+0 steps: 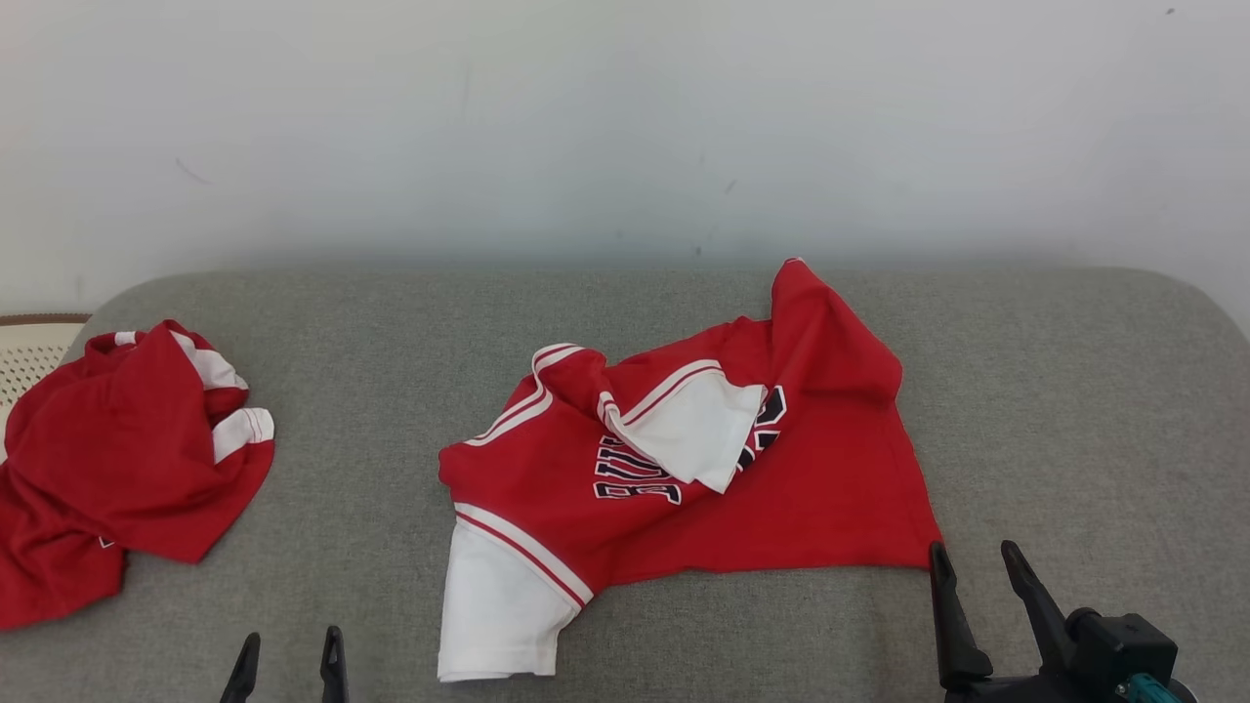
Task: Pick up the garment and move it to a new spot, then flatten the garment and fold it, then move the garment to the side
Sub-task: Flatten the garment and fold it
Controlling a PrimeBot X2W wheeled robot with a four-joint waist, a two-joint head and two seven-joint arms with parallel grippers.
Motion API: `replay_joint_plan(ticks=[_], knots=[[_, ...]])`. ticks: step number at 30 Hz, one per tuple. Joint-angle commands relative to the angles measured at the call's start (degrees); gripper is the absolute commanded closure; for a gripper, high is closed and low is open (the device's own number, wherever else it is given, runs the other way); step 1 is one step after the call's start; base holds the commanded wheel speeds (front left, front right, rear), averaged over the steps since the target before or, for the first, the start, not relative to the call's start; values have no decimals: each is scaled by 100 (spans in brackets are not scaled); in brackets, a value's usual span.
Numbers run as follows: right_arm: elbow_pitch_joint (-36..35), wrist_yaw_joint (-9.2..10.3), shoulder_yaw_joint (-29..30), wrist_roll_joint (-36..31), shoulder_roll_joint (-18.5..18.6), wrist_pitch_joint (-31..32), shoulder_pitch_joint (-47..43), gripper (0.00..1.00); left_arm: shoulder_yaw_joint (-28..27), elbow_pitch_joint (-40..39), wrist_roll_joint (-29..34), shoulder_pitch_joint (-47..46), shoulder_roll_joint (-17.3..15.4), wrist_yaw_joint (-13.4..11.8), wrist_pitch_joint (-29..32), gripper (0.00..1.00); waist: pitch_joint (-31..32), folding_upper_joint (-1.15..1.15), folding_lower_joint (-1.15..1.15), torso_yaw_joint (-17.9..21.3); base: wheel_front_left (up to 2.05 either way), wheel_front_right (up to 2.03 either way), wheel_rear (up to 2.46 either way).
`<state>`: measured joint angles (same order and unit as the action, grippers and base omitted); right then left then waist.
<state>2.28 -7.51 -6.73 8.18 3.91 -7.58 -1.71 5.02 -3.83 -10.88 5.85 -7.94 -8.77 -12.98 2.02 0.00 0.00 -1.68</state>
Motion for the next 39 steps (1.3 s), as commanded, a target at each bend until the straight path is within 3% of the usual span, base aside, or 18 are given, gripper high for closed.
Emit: replay_joint_plan(ticks=[1,29,39], knots=[[-7,4,10,-53,-17,-4,3,0,-8,-50,34,82,-54,-36,32,0,1,0,0,1,0,0,0],[6,4,14,-84,-29,-5,77,0,21,-33,-176,126,-88,-117,35,0,-4,0,0,20,0,0,0],[411,4,-27,-151,157,116,305,0,160,582,-450,-60,43,131,-37,0,-70,0,0,85,0,0,0]])
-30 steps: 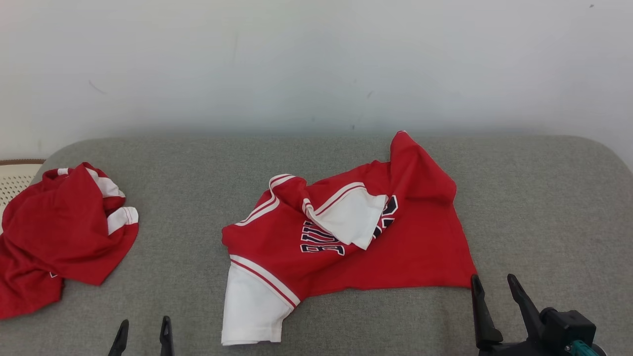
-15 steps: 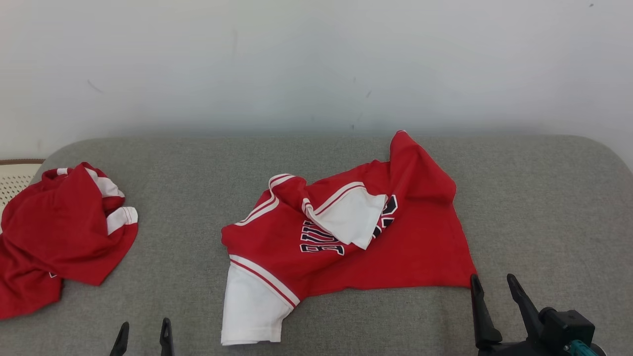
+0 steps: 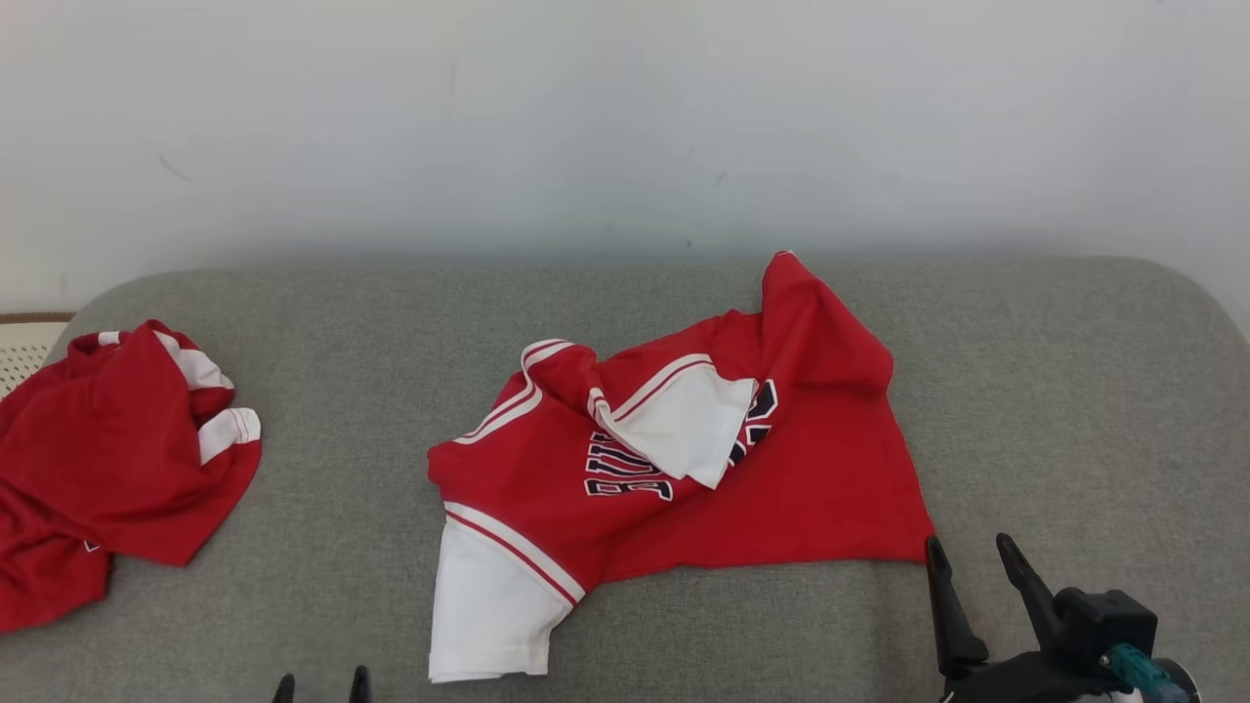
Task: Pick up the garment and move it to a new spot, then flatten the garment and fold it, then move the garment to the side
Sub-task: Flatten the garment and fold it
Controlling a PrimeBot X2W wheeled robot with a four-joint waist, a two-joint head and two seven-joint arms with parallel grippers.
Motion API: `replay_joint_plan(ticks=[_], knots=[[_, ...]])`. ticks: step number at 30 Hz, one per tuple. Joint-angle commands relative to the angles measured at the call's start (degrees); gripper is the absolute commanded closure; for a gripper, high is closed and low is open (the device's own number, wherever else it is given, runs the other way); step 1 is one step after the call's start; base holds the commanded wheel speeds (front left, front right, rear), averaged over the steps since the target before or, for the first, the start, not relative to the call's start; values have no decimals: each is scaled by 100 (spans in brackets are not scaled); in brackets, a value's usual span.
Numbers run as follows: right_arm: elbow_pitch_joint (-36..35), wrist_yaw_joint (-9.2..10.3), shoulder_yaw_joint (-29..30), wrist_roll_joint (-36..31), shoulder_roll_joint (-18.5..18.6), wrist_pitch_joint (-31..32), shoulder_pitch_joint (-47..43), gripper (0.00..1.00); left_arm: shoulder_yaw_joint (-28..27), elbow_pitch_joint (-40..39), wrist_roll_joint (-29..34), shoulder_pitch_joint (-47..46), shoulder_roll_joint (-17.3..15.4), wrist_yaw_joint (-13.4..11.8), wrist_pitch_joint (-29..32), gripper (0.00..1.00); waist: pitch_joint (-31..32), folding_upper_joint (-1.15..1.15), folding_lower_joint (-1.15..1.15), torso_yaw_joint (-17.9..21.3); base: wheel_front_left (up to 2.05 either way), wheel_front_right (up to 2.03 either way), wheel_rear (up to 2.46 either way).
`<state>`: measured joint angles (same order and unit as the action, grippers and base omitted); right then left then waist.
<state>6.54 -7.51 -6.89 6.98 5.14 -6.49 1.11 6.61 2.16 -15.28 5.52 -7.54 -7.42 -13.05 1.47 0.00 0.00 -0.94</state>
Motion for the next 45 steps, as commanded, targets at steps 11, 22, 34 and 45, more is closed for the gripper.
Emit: replay_joint_plan(ticks=[11,22,34,45], knots=[[1496,4,-94,91,218,-168,979,0,427,1573,-108,-653,132,539,-142,0,-233,0,0,112,0,0,0],[2867,4,-173,160,225,-389,1865,0,521,2562,59,-1393,179,853,-215,0,-561,0,0,186,0,0,0],[4169,4,-242,173,87,-577,2722,0,582,2866,341,-1902,272,1011,-205,0,-937,0,0,304,0,0,0],[4731,4,-464,380,24,-846,3046,100,502,2703,539,-1940,333,1087,-208,100,-942,0,0,282,0,0,0]])
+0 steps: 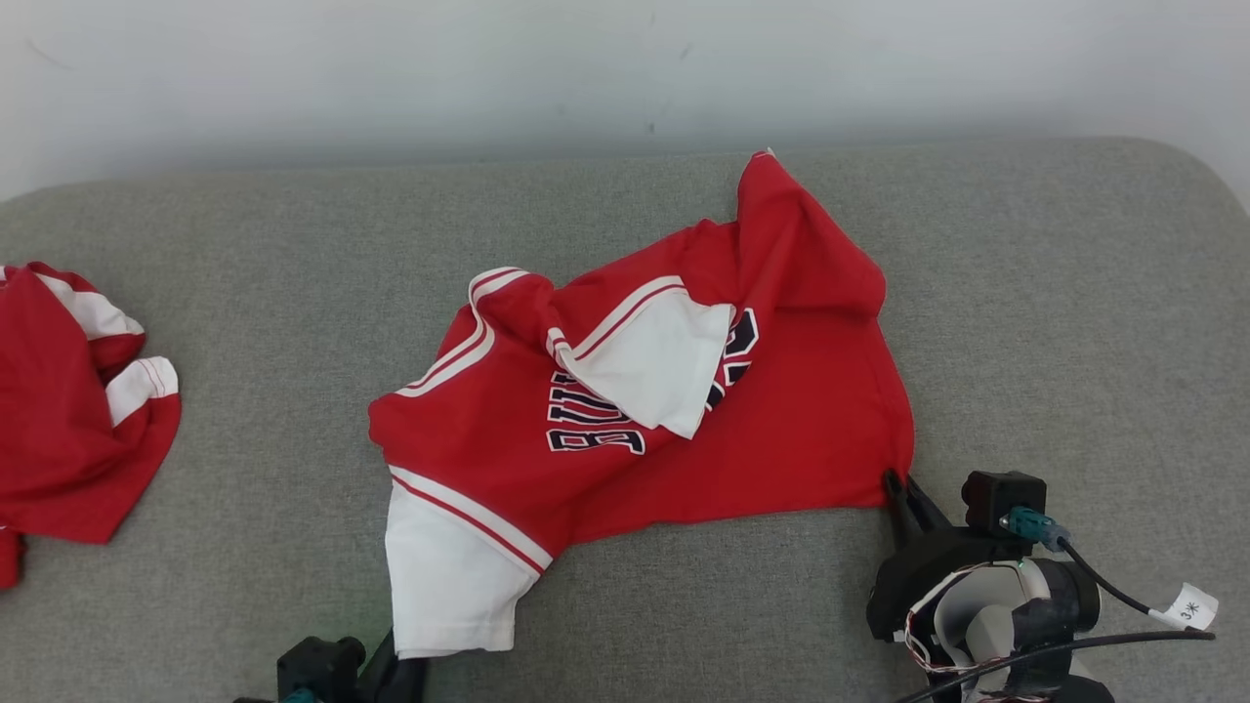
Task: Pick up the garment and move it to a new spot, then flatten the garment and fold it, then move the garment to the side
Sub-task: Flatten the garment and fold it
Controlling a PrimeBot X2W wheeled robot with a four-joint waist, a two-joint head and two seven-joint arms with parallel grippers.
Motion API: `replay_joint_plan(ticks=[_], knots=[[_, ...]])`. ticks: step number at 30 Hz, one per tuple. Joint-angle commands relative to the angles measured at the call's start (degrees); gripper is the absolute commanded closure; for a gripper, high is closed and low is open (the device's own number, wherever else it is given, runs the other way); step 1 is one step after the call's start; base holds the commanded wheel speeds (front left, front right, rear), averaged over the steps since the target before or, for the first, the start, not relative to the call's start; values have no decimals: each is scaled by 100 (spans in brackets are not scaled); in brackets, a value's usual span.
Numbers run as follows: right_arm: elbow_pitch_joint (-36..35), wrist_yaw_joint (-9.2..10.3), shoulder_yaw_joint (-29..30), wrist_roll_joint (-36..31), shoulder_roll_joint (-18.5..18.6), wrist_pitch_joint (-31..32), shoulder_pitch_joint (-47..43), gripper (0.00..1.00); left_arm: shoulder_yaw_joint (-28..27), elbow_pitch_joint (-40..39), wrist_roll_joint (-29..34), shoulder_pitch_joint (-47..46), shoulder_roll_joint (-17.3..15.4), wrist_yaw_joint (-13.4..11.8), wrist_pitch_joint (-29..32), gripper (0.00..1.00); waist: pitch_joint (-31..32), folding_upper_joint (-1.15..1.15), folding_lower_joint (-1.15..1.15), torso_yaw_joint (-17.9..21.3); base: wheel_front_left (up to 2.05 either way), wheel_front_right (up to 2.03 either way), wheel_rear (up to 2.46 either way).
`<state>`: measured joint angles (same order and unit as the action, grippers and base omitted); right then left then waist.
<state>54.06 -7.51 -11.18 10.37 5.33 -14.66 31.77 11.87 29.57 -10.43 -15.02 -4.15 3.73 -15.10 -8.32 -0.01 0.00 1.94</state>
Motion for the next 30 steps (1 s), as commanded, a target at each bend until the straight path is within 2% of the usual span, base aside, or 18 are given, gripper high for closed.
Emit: replay_joint_plan(ticks=[1,11,17,21,25,28,30], knots=[[-68,4,-43,66,21,-41,-43,100,-55,-126,68,168,-11,-30,-3,100,62,1,0,-9,0,0,0],[-949,4,-97,419,291,-61,-555,100,-400,-1086,221,828,-291,-236,-3,100,401,1,0,-47,0,0,0],[-1499,4,-339,813,410,95,-798,100,-331,-1482,347,979,-434,-259,25,100,554,1,0,-52,0,0,0],[-2029,4,-524,1267,486,408,-750,100,-219,-1777,454,668,-592,-144,243,100,585,1,0,-26,0,0,0],[-2563,4,-787,1593,658,799,-352,100,-112,-2068,514,55,-906,79,600,100,474,1,0,44,0,0,0],[-2784,4,-935,1851,744,1137,140,100,-39,-2222,517,-682,-1233,232,937,100,267,1,0,109,0,0,0],[-2808,4,-957,1939,779,1239,362,100,-24,-2232,414,-959,-1292,276,1048,100,183,1,0,126,0,0,0]])
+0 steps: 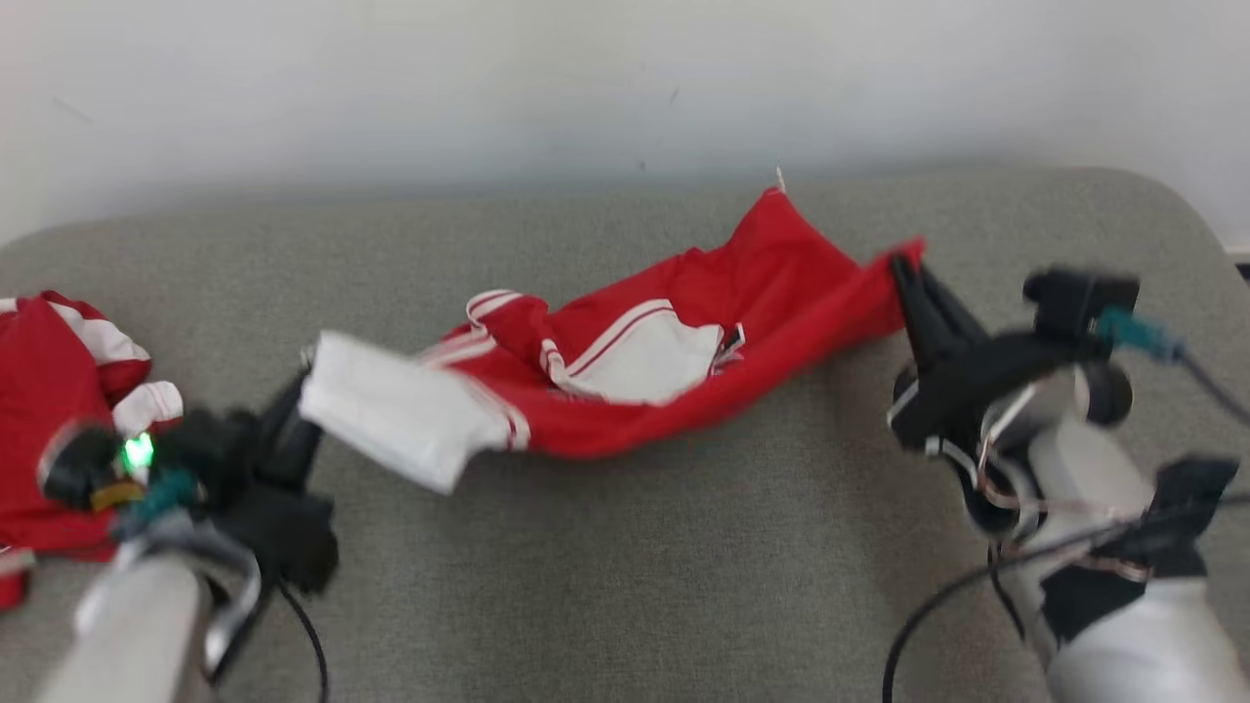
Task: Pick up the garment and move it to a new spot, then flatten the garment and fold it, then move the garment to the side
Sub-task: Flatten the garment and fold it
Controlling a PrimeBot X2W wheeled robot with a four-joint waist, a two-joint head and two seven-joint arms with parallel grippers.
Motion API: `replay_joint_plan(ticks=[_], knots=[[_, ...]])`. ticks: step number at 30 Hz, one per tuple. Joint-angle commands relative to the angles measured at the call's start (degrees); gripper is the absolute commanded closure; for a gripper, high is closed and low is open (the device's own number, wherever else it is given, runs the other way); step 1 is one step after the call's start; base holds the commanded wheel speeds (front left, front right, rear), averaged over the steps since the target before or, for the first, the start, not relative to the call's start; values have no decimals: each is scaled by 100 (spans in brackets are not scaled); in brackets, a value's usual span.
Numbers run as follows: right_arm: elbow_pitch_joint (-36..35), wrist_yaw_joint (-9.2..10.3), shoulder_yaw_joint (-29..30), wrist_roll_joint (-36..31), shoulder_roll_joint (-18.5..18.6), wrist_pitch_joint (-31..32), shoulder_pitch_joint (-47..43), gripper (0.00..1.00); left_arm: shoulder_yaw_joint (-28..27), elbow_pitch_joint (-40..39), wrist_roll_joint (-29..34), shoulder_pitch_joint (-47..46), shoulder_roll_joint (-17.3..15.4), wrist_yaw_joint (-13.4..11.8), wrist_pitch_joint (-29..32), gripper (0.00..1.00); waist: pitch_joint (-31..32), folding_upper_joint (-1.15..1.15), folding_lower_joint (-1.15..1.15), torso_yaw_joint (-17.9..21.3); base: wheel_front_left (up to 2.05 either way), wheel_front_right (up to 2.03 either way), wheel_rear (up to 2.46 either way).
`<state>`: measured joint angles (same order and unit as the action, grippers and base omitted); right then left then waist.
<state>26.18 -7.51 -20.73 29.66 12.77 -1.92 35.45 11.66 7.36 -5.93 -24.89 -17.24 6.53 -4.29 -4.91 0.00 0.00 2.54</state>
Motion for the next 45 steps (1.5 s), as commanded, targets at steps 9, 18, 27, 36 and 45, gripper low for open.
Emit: replay_joint_plan(ticks=[9,18,27,36,45], knots=[[731,4,-123,572,28,640,2473,100,848,566,-650,-2910,-765,80,783,100,-1240,0,0,92,0,0,0],[2329,4,126,660,-192,554,5134,100,1597,2228,-1328,-5820,-960,81,893,100,-1849,0,0,152,0,0,0],[3466,4,77,367,-204,315,6612,100,1943,3295,-1237,-7432,-837,82,819,100,-1940,0,0,224,0,0,0],[3997,4,-7,204,-158,-101,7308,100,2079,4066,-1158,-8622,-612,60,455,100,-2102,0,0,34,0,0,0],[3836,4,-426,456,-59,-133,7116,100,2143,4289,-1373,-8376,-595,75,40,100,-2514,0,0,-69,0,0,0]])
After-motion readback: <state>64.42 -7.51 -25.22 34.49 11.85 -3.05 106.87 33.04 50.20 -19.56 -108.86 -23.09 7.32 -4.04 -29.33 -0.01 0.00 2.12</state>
